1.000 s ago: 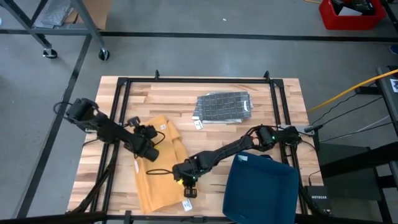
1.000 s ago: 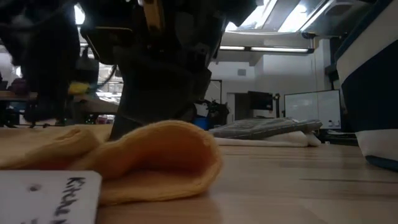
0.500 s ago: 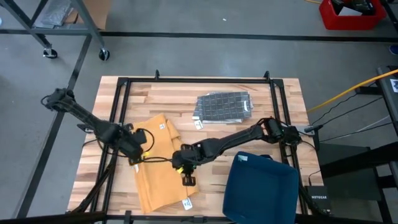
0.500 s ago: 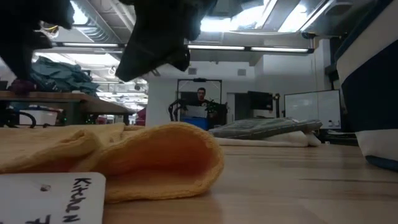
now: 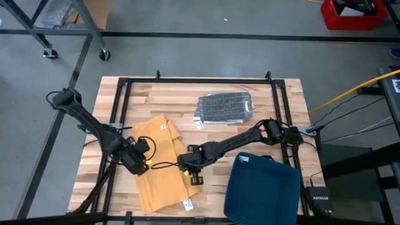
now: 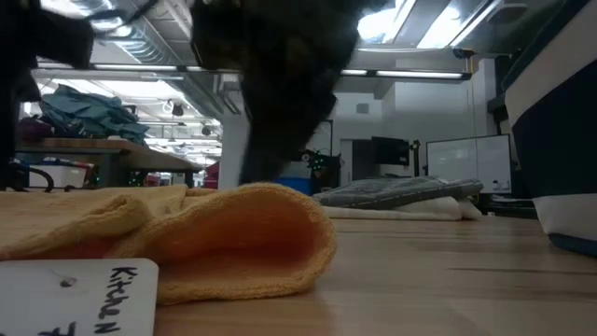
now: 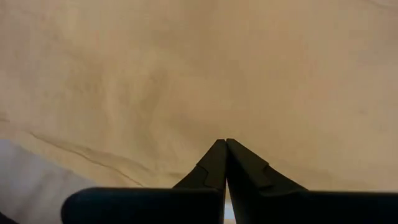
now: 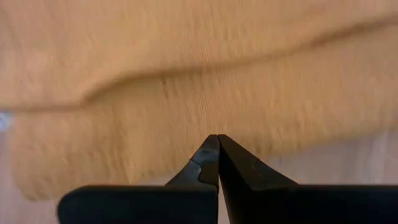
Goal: Fold towel
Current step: Fold the yellow kitchen towel
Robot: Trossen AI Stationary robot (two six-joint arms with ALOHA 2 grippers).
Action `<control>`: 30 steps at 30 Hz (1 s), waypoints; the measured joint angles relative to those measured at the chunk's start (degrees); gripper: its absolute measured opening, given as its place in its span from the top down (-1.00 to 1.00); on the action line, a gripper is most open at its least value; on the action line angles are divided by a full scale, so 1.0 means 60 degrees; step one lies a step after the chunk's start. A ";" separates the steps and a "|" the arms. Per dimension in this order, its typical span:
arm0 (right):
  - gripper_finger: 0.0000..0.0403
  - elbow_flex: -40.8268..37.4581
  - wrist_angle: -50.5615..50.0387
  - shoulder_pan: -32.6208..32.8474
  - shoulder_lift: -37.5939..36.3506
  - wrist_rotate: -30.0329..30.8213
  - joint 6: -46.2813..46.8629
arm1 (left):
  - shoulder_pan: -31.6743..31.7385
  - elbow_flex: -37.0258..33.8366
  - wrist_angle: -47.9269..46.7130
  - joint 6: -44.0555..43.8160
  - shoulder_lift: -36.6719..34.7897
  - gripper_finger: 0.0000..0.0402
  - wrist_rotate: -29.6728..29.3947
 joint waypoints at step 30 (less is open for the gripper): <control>0.95 -0.0754 0.1763 0.0554 0.0000 -0.1186 0.0420 | 0.3756 -0.1907 0.2662 0.3283 0.1077 1.00 -0.1447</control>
